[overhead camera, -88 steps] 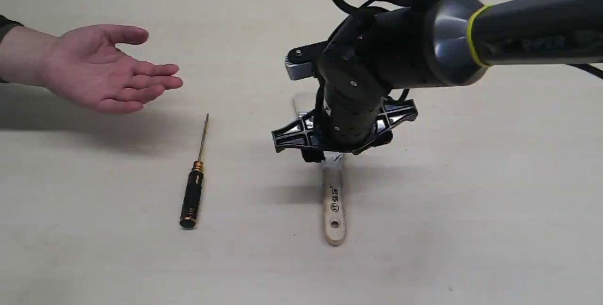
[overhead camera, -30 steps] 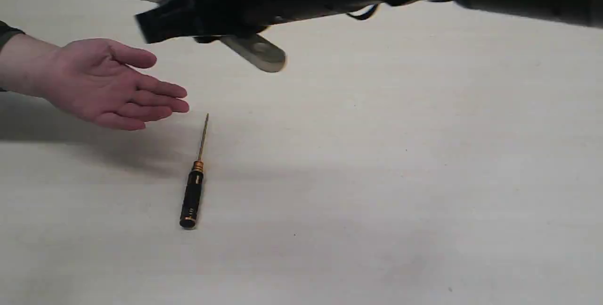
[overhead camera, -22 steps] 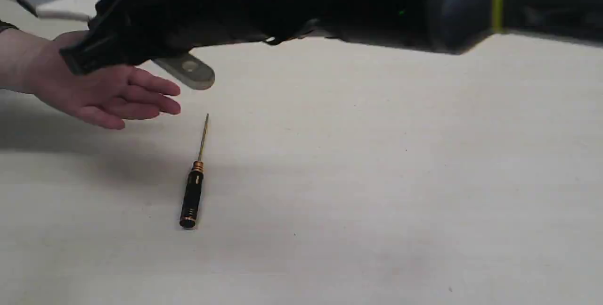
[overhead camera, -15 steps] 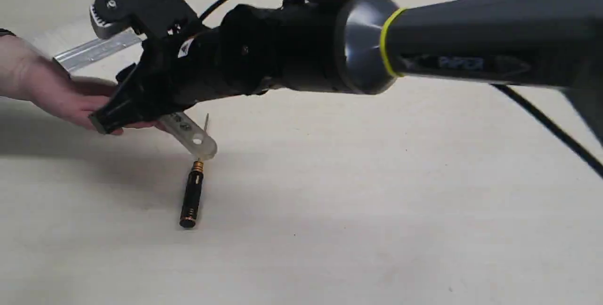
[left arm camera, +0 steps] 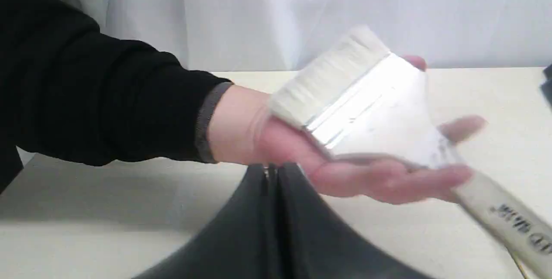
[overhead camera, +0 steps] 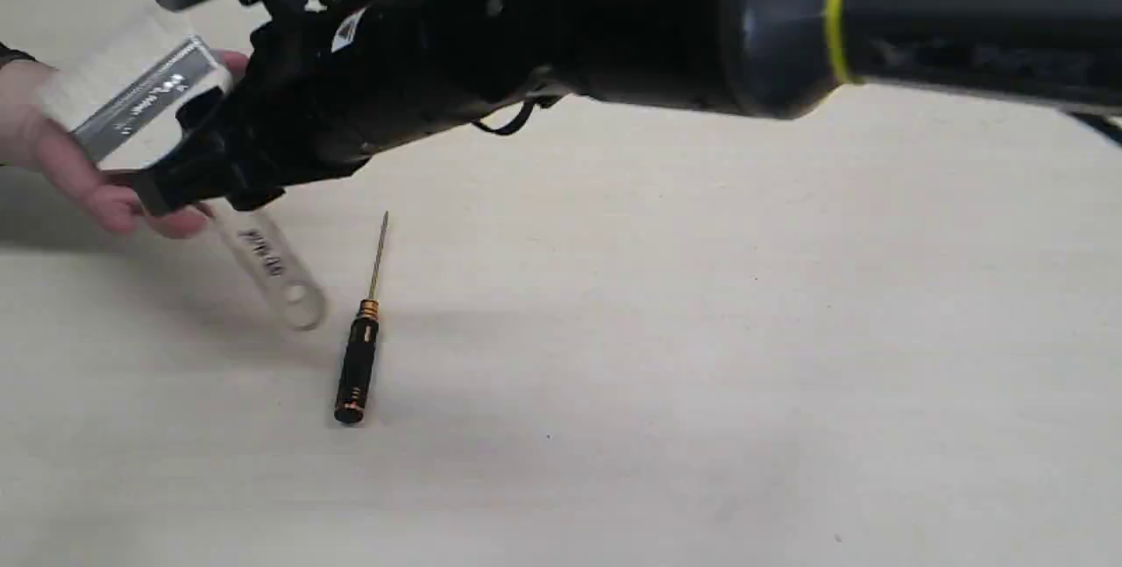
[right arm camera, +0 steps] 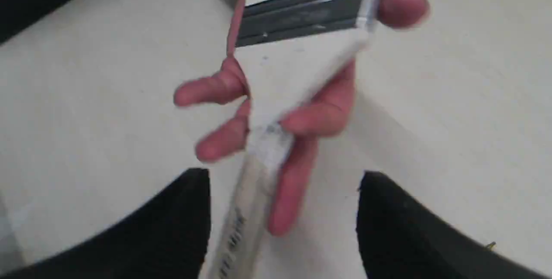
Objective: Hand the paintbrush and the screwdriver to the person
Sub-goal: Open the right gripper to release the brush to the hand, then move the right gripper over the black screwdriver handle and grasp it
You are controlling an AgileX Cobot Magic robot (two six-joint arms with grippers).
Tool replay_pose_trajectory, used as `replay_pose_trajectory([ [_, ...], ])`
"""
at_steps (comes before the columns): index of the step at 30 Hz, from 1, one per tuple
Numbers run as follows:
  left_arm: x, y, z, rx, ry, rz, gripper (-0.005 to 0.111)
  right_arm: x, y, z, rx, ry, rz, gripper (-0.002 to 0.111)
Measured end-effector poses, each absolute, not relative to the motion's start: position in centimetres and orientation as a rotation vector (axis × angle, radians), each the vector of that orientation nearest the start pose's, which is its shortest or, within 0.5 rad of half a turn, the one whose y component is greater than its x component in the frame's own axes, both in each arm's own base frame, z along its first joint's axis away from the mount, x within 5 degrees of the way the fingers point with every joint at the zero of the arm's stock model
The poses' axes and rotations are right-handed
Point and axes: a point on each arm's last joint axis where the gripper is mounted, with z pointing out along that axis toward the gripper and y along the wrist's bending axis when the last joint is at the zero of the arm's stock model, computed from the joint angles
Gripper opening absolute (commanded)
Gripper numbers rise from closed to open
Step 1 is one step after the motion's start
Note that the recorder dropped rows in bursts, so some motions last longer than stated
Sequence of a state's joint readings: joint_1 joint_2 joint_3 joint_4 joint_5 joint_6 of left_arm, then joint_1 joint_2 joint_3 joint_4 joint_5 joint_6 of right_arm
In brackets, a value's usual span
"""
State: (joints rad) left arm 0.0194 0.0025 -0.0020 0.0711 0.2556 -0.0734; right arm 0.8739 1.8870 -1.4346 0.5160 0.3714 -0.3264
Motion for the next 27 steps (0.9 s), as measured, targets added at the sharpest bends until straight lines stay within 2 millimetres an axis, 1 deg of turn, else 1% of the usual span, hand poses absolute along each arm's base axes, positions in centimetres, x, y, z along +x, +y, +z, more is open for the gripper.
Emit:
replay_pose_trajectory([
  [2, 5.5, 0.3, 19.1, -0.034, 1.739, 0.026, 0.000, 26.1, 34.0, 26.9, -0.899, 2.188, 0.770, 0.054],
  [4, 5.5, 0.3, 19.1, -0.034, 1.739, 0.026, 0.000, 25.7, 33.6, 27.8, -0.893, 2.203, 0.786, 0.054],
  [5, 5.5, 0.3, 19.1, -0.034, 1.739, 0.026, 0.000, 25.5, 33.4, 28.1, -0.898, 2.213, 0.775, 0.053],
  [7, 5.5, 0.3, 19.1, -0.034, 1.739, 0.026, 0.000, 25.3, 32.9, 28.3, -0.942, 2.226, 0.716, 0.046],
  [10, 5.5, 0.3, 19.1, -0.034, 1.739, 0.026, 0.000, 25.4, 31.9, 27.6, -1.066, 2.258, 0.534, 0.035],
  [11, 5.5, 0.3, 19.1, -0.034, 1.739, 0.026, 0.000, 25.5, 31.5, 27.4, -1.095, 2.277, 0.461, 0.034],
  [14, 5.5, 0.3, 19.1, -0.034, 1.739, 0.026, 0.000, 26.0, 30.2, 26.9, -1.063, 2.337, 0.260, 0.035],
  [17, 5.5, 0.3, 19.1, -0.034, 1.739, 0.026, 0.000, 26.5, 29.3, 26.8, -1.000, 2.371, 0.119, 0.039],
  [20, 5.5, 0.3, 19.1, -0.034, 1.739, 0.026, 0.000, 26.8, 28.8, 26.4, -0.919, 2.422, 0.043, 0.041],
  [23, 5.5, 0.3, 19.1, -0.034, 1.739, 0.026, 0.000, 26.9, 28.8, 25.0, -0.842, 2.517, 0.004, 0.044],
  [27, 5.5, 0.3, 19.1, -0.034, 1.739, 0.026, 0.000, 26.8, 29.4, 23.0, -0.760, 2.630, 0.043, 0.048],
])
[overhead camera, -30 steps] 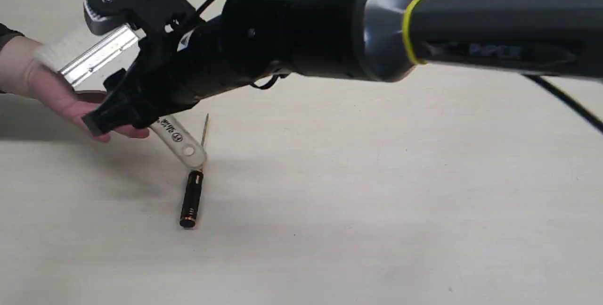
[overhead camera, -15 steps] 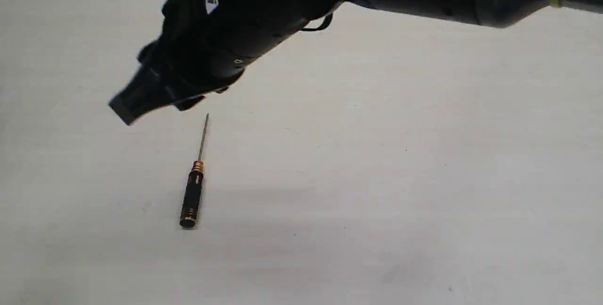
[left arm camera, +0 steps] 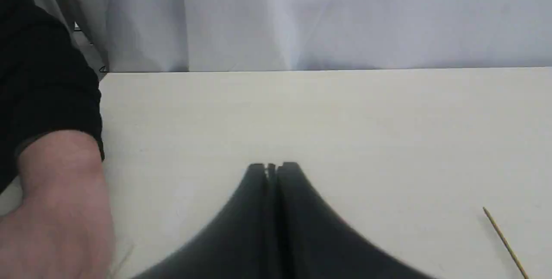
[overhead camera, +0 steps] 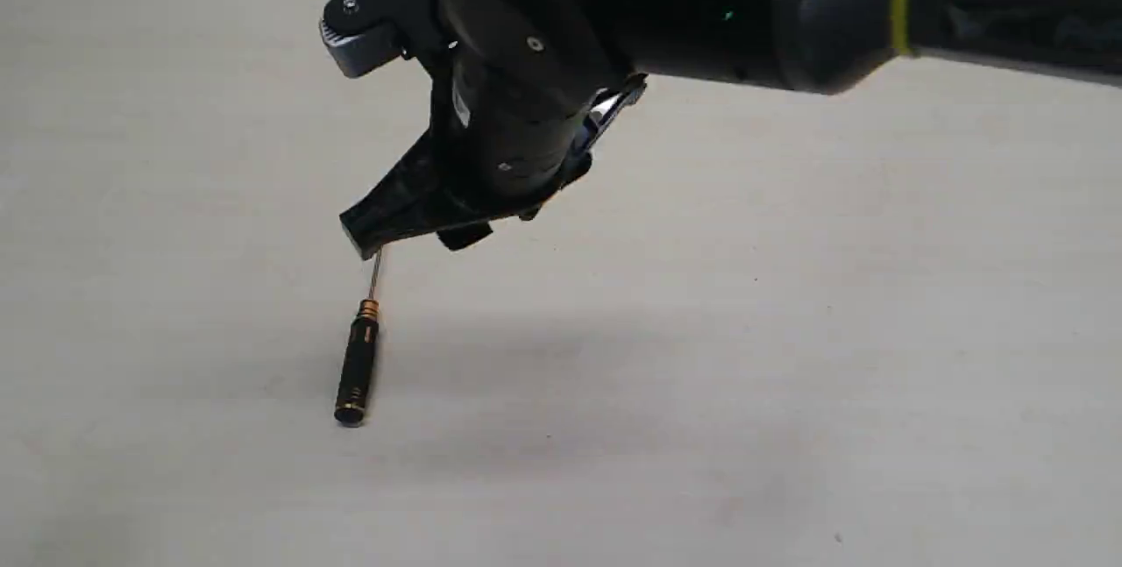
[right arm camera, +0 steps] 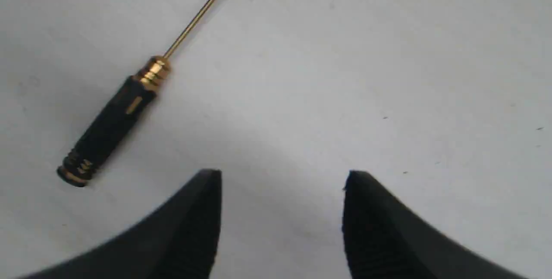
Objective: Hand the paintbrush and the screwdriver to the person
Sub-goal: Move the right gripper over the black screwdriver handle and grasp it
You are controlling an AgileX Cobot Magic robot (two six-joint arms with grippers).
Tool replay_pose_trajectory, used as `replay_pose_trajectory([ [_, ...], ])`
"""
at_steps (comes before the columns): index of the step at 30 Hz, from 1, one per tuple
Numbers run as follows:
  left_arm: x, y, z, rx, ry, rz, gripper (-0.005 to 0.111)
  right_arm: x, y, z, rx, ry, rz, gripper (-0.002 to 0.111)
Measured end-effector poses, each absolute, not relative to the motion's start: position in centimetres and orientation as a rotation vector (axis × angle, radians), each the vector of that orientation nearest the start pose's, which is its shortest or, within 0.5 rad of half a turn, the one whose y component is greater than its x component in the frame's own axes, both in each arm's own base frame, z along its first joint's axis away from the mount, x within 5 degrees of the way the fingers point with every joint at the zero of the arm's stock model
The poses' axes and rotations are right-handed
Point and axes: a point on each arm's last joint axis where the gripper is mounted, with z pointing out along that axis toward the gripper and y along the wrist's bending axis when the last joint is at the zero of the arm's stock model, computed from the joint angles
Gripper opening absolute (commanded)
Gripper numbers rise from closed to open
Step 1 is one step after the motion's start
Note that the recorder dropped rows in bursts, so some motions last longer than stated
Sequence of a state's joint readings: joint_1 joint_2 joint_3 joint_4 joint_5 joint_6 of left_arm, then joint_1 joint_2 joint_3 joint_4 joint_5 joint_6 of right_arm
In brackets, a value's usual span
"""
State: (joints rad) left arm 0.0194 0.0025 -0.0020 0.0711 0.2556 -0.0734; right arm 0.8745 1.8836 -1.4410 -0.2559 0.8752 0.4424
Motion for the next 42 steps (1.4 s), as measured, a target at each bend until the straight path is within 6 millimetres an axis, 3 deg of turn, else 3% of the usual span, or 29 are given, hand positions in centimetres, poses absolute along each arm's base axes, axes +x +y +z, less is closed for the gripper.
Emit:
replay_pose_trajectory([
  [7, 5.5, 0.3, 19.1, -0.034, 1.739, 0.026, 0.000, 26.7, 30.9, 20.9, -0.713, 2.701, 0.218, 0.048],
  [13, 5.5, 0.3, 19.1, -0.034, 1.739, 0.026, 0.000, 26.9, 31.8, 19.6, -0.702, 2.699, 0.295, 0.059],
  [35, 5.5, 0.3, 19.1, -0.034, 1.739, 0.026, 0.000, 28.9, 34.7, 14.3, -0.655, 2.694, 0.379, 0.059],
  [42, 5.5, 0.3, 19.1, -0.034, 1.739, 0.026, 0.000, 29.0, 35.0, 11.4, -0.654, 2.761, 0.346, 0.056],
])
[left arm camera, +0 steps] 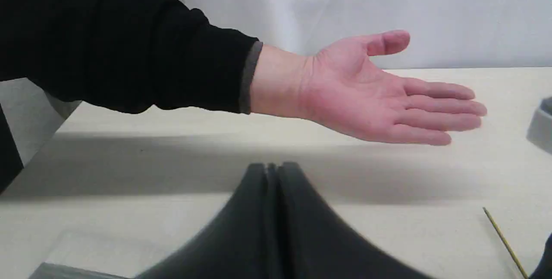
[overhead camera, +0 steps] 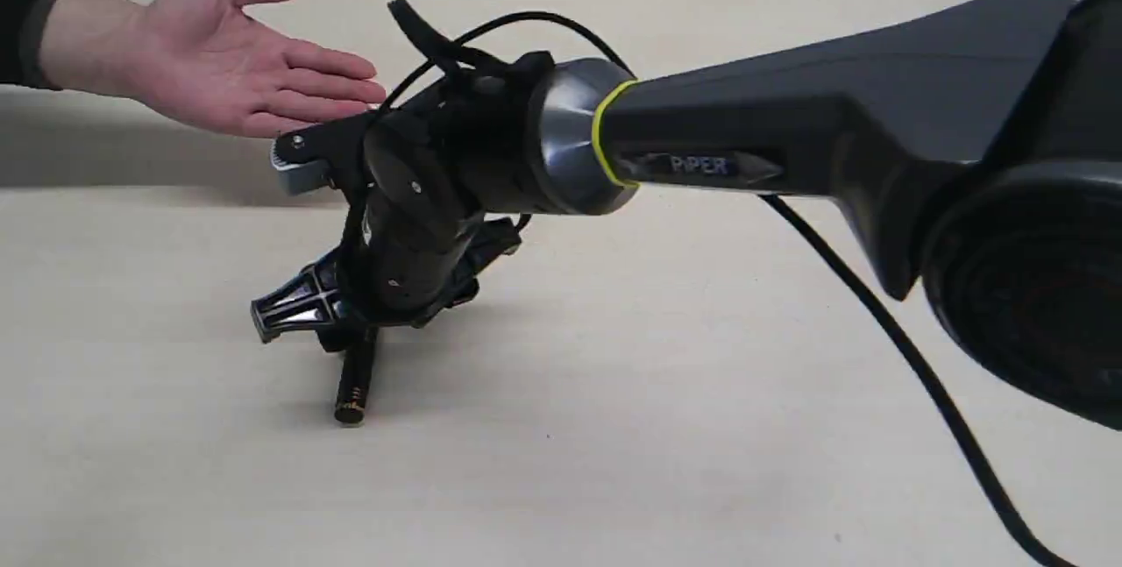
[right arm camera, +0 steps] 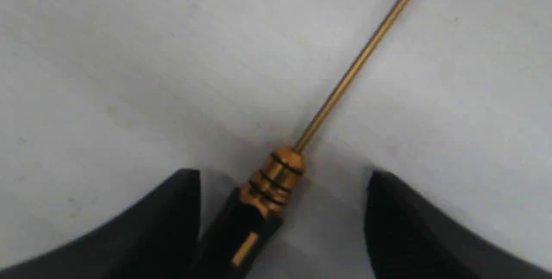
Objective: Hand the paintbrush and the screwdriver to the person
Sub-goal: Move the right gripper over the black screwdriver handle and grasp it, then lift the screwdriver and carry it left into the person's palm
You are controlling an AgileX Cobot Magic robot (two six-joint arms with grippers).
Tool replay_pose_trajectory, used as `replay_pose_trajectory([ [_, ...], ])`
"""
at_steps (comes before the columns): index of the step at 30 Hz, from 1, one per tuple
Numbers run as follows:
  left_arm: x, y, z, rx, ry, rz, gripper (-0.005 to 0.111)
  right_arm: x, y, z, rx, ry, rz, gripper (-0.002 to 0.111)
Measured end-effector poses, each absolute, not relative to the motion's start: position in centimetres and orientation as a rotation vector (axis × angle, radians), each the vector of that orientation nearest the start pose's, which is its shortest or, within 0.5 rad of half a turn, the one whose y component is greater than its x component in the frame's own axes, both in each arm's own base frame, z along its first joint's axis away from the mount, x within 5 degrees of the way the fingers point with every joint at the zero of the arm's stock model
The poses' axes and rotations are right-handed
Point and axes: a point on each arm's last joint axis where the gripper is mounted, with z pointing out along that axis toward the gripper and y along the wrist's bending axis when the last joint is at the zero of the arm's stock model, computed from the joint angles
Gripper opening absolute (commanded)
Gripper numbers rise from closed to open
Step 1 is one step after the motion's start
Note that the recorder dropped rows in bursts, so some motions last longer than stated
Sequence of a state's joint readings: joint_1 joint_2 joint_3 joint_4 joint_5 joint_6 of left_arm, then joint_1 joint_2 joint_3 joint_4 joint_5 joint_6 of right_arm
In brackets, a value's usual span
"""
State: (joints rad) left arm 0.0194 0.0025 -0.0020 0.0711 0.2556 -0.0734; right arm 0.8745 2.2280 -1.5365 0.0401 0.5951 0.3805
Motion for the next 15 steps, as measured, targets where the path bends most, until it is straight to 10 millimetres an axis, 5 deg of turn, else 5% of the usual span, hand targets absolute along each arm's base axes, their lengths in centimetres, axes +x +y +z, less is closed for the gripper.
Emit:
replay_pose_trajectory([
  [10, 5.52, 0.27, 19.06, -0.034, 1.739, 0.026, 0.000, 29.14, 35.14, 11.02, -0.728, 2.757, 0.314, 0.007],
  [15, 5.52, 0.27, 19.06, -0.034, 1.739, 0.026, 0.000, 29.12, 35.62, 11.50, -0.821, 2.771, 0.325, 0.004],
])
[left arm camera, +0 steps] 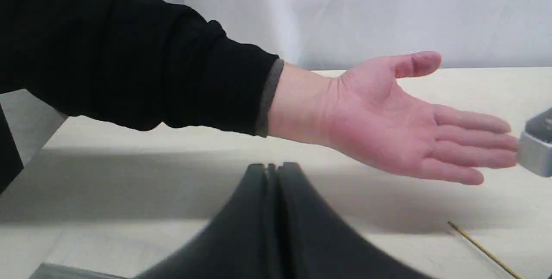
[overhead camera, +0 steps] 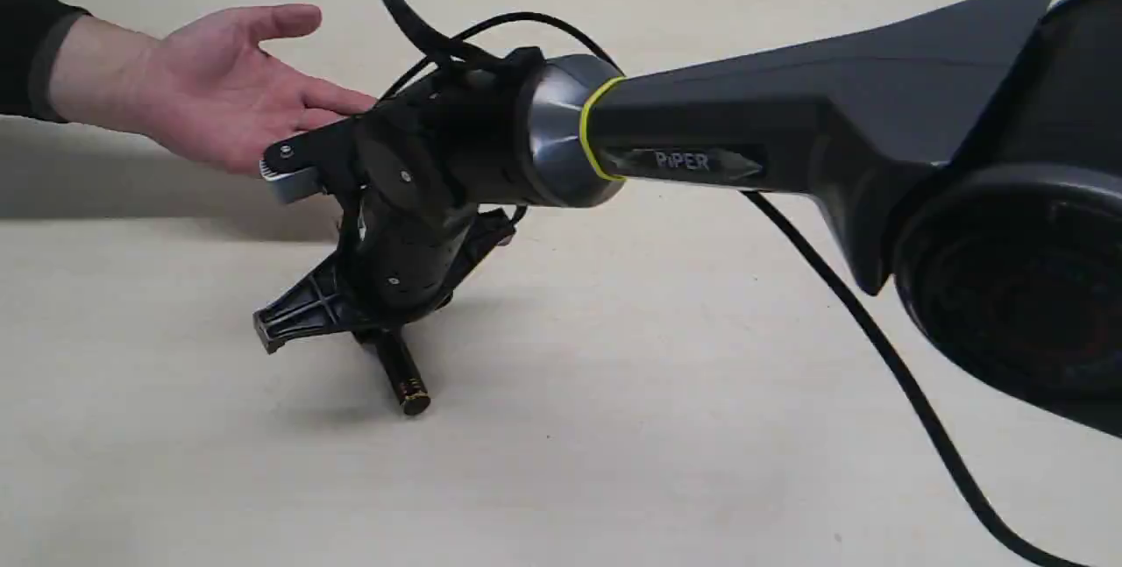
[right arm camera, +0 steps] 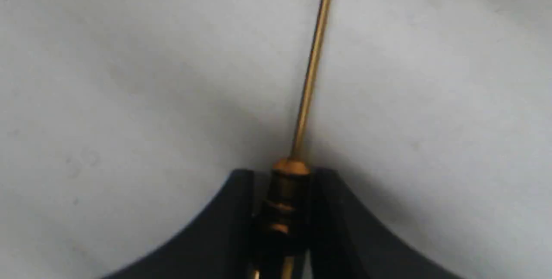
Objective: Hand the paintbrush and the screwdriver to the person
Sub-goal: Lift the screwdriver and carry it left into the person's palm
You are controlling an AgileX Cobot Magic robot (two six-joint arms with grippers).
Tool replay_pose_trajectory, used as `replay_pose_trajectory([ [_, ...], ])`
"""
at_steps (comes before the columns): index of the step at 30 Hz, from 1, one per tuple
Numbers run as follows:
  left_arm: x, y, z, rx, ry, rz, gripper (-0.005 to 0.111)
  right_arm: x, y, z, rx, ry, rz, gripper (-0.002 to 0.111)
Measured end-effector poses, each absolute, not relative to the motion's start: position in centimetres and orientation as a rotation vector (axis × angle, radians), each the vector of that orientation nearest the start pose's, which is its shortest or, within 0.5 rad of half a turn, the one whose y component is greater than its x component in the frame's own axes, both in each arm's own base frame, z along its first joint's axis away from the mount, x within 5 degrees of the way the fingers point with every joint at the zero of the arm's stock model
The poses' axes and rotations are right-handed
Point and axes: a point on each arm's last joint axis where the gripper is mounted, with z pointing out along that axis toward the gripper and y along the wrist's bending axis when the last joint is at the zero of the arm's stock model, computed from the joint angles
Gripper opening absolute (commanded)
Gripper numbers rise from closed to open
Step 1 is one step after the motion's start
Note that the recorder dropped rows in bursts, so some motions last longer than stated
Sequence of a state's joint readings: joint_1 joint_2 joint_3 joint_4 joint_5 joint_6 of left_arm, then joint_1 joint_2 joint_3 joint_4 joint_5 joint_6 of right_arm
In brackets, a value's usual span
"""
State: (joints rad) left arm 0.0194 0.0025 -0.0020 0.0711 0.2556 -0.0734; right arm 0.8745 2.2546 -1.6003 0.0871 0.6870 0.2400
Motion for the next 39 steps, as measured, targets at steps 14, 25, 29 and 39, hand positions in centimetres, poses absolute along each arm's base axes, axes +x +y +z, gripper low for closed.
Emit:
replay_pose_trajectory([
  [14, 5.5, 0.3, 19.1, -0.034, 1.739, 0.026, 0.000, 23.4, 40.7, 24.5, -1.284, 2.403, 0.428, 0.004],
  [25, 5.5, 0.3, 19.1, -0.034, 1.739, 0.026, 0.000, 26.8, 41.8, 25.0, -1.184, 2.156, 0.369, 0.005],
  [29, 5.5, 0.3, 19.1, -0.034, 1.739, 0.026, 0.000, 28.7, 41.6, 21.6, -1.145, 2.235, 0.335, 0.021],
  [39, 5.5, 0.3, 19.1, -0.034, 1.739, 0.026, 0.000, 29.2, 41.6, 20.5, -1.137, 2.245, 0.315, 0.027],
])
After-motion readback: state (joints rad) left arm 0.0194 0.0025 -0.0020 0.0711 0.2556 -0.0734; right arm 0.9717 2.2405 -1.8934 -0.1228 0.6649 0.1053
